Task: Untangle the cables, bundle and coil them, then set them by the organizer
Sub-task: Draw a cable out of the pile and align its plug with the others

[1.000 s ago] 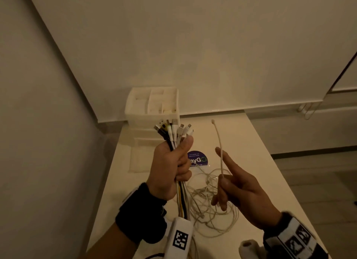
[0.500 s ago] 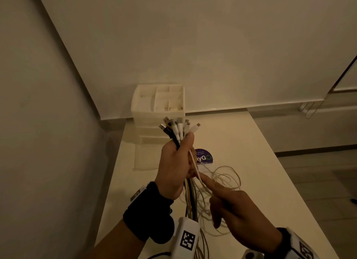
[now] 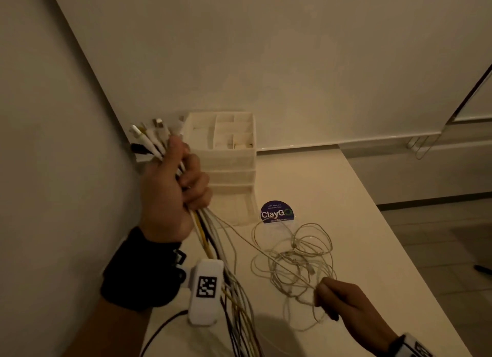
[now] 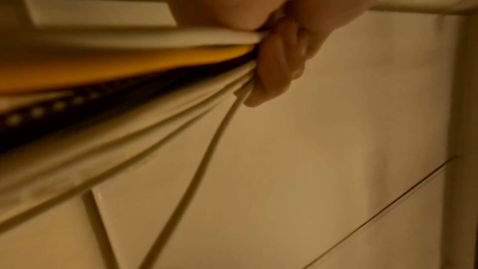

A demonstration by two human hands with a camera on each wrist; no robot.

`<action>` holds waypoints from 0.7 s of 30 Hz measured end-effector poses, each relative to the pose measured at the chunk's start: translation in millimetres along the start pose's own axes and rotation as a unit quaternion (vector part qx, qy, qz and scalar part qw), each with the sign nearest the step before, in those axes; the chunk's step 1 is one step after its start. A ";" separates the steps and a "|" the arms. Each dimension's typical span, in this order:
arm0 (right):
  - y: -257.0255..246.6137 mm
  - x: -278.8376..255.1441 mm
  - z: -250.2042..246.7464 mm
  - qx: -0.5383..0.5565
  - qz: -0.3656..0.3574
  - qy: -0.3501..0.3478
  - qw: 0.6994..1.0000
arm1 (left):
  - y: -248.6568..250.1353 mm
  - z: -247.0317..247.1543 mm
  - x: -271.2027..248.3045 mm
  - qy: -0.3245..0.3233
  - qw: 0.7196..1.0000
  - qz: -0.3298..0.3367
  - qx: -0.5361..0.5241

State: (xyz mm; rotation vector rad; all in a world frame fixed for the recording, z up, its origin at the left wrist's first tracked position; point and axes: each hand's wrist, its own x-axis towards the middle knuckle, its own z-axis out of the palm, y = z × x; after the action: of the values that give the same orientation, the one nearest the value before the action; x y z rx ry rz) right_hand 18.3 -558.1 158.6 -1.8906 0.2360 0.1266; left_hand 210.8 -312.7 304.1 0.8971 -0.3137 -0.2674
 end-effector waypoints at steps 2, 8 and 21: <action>11.1 2.4 -6.0 -0.020 0.000 0.040 0.999 | 10.4 -2.4 -3.7 -0.008 0.999 -0.002 0.041; -20.8 17.6 -11.0 0.006 -0.040 0.119 0.992 | -39.6 23.6 -37.1 -0.060 0.959 -0.061 0.271; -92.8 35.1 -19.6 0.183 -0.133 0.037 0.973 | -94.3 62.2 -47.0 -0.080 0.934 -0.077 0.340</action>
State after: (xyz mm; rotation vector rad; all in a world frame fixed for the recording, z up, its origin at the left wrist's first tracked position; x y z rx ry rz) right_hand 72.9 -551.2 243.5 -1.5427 0.0496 -0.1610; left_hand 135.1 -396.9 258.0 1.5935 -0.5013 -0.3878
